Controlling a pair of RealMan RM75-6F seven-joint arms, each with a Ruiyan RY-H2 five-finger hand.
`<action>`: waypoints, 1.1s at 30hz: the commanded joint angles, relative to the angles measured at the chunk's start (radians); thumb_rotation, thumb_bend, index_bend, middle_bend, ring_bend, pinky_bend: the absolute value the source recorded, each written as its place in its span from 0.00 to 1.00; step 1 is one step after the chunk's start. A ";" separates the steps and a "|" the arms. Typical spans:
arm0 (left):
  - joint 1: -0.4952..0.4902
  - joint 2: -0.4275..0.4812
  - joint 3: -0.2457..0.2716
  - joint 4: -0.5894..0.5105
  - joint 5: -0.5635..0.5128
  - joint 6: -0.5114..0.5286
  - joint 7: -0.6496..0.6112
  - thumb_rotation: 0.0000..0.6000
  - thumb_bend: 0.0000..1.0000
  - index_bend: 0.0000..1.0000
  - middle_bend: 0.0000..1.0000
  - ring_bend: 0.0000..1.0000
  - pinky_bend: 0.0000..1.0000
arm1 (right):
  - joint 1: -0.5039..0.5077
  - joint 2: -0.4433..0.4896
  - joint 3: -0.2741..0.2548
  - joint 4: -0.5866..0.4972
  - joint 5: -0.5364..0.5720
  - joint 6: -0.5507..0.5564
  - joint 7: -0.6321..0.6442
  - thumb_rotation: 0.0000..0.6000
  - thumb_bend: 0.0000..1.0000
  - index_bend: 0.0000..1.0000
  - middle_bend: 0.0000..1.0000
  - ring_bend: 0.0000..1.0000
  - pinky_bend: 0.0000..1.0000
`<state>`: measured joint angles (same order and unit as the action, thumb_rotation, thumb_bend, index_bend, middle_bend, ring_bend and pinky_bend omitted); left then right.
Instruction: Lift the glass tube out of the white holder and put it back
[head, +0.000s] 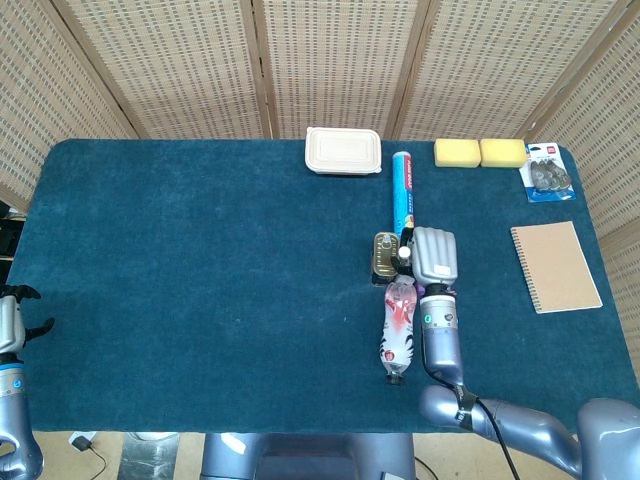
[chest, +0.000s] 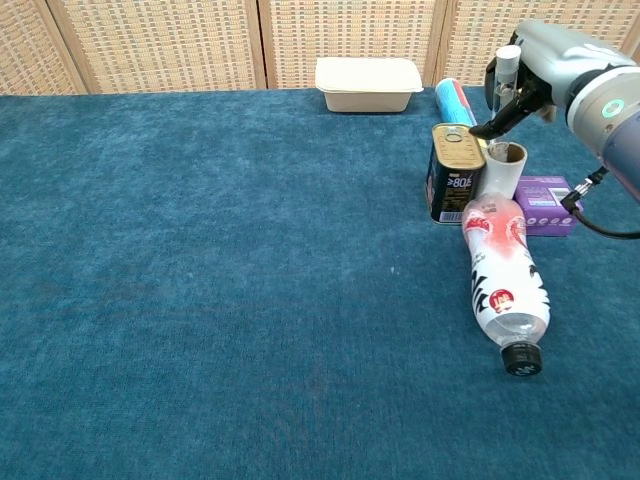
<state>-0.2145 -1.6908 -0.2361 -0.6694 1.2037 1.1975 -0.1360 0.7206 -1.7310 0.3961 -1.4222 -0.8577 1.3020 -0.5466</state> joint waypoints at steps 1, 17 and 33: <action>0.000 0.000 0.000 0.000 0.000 0.000 0.000 1.00 0.15 0.45 0.42 0.23 0.32 | 0.000 0.000 0.001 0.001 -0.002 0.002 0.000 1.00 0.28 0.73 0.86 0.88 0.73; 0.000 0.000 0.000 0.000 0.000 0.000 0.000 1.00 0.15 0.45 0.42 0.23 0.32 | 0.000 -0.006 0.006 0.014 -0.022 0.007 0.010 1.00 0.29 0.77 0.89 0.90 0.76; 0.000 0.000 0.000 0.000 0.000 0.000 0.000 1.00 0.15 0.45 0.42 0.23 0.32 | -0.005 0.003 0.014 0.005 -0.040 0.025 0.008 1.00 0.30 0.79 0.92 0.93 0.77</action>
<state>-0.2145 -1.6910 -0.2361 -0.6692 1.2036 1.1976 -0.1364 0.7160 -1.7281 0.4102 -1.4173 -0.8978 1.3266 -0.5381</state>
